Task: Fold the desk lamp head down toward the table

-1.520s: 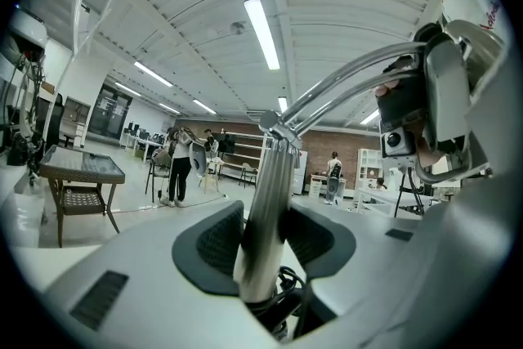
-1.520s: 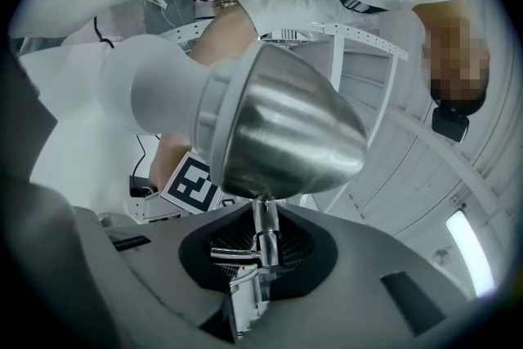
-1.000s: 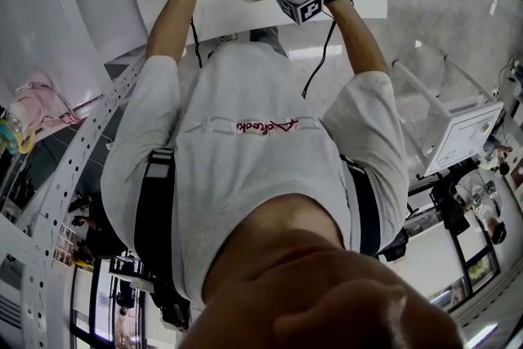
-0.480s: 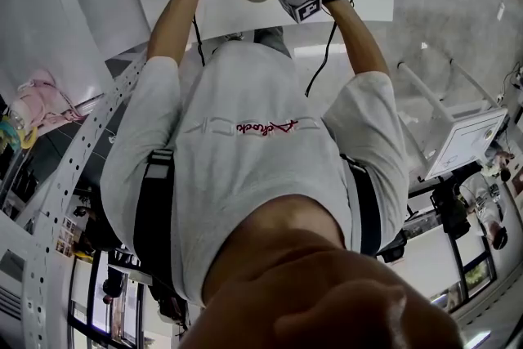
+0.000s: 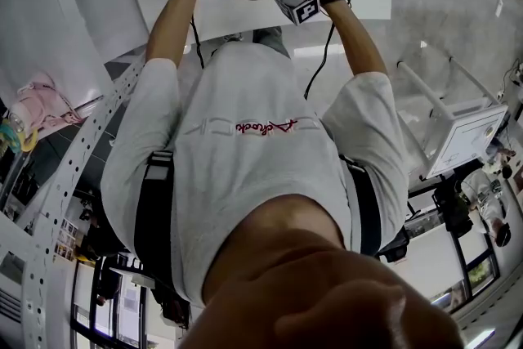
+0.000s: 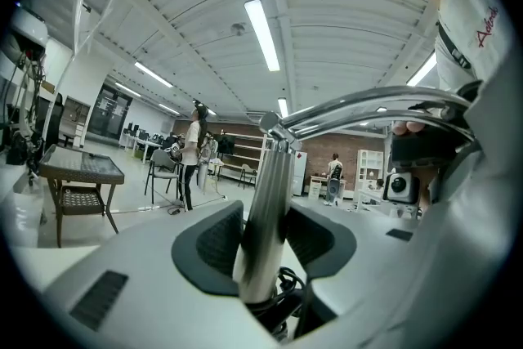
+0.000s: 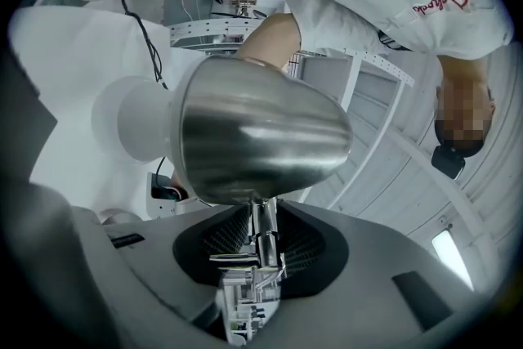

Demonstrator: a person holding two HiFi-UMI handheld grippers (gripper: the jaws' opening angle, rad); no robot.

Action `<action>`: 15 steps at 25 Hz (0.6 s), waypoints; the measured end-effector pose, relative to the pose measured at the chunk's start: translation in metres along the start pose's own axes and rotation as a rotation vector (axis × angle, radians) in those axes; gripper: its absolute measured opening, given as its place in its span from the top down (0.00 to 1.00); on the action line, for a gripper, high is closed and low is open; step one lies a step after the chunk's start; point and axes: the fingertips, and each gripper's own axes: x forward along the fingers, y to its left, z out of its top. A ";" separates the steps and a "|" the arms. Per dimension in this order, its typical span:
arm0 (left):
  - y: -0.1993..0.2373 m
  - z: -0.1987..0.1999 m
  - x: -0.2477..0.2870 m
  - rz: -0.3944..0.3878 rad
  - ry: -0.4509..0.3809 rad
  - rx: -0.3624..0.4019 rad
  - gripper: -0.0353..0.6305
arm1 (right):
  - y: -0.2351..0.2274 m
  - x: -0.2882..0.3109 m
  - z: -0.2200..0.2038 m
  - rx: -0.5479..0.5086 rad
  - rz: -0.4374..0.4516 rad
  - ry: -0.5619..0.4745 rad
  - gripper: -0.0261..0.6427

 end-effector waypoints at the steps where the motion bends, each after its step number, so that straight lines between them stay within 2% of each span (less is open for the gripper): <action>1: 0.000 0.000 -0.001 0.001 0.002 0.002 0.67 | 0.001 0.000 0.001 0.019 0.011 0.002 0.80; 10: 0.007 -0.001 -0.026 0.010 0.001 0.012 0.61 | 0.003 -0.005 -0.003 0.161 0.078 0.041 0.72; 12: 0.006 -0.003 -0.030 0.012 0.006 0.010 0.61 | 0.005 -0.007 -0.009 0.208 0.084 0.066 0.67; 15: 0.003 -0.007 -0.031 0.009 0.010 0.000 0.61 | 0.008 -0.015 -0.018 0.218 0.101 0.102 0.64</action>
